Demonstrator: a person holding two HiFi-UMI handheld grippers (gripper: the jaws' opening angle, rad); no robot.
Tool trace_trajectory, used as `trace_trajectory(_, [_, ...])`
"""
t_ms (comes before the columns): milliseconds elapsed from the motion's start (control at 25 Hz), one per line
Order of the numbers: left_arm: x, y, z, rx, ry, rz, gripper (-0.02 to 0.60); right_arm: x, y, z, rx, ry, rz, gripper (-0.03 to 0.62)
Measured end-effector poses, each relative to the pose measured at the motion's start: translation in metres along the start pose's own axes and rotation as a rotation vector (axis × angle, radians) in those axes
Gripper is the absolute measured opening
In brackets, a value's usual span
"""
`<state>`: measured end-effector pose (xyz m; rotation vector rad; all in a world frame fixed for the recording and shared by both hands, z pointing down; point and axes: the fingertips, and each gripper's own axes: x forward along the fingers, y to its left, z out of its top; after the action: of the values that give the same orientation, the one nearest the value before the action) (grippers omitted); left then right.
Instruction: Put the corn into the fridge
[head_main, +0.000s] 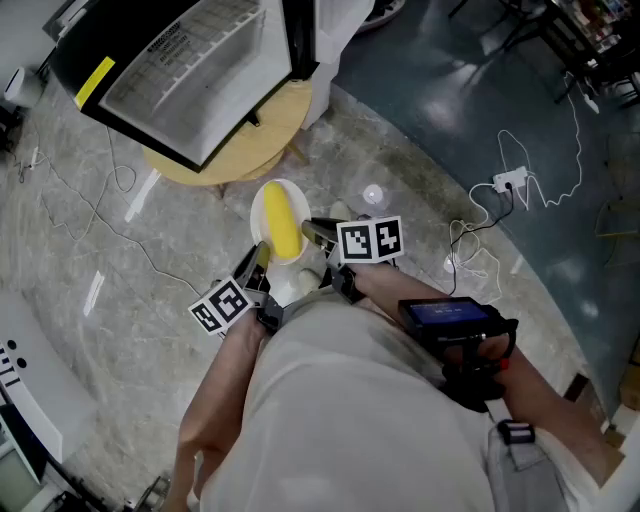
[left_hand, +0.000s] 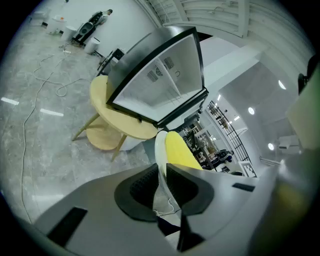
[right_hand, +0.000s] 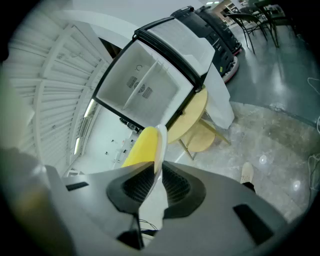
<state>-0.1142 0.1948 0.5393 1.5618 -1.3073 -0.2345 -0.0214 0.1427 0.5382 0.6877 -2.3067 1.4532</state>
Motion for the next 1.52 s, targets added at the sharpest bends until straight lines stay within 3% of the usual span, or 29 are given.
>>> trace_trajectory(240, [-0.006, -0.014, -0.012, 0.000, -0.009, -0.012, 0.055, -0.020, 0.006, -0.003, -0.044, -0.036, 0.004, 0.055])
trace_trajectory(480, [0.016, -0.010, 0.005, 0.014, 0.022, -0.030, 0.055, -0.008, -0.004, 0.019, -0.032, -0.055, -0.014, 0.055])
trace_trajectory(760, [-0.012, -0.031, -0.010, 0.059, 0.008, -0.036, 0.055, -0.036, 0.014, -0.002, -0.045, -0.086, 0.001, 0.055])
trace_trajectory(960, [0.008, -0.024, 0.008, 0.063, 0.014, -0.037, 0.055, -0.020, 0.006, 0.020, -0.039, -0.091, -0.003, 0.055])
trace_trajectory(1520, [0.000, -0.033, -0.009, 0.089, 0.014, -0.027, 0.055, -0.036, 0.004, 0.004, -0.023, -0.104, -0.003, 0.055])
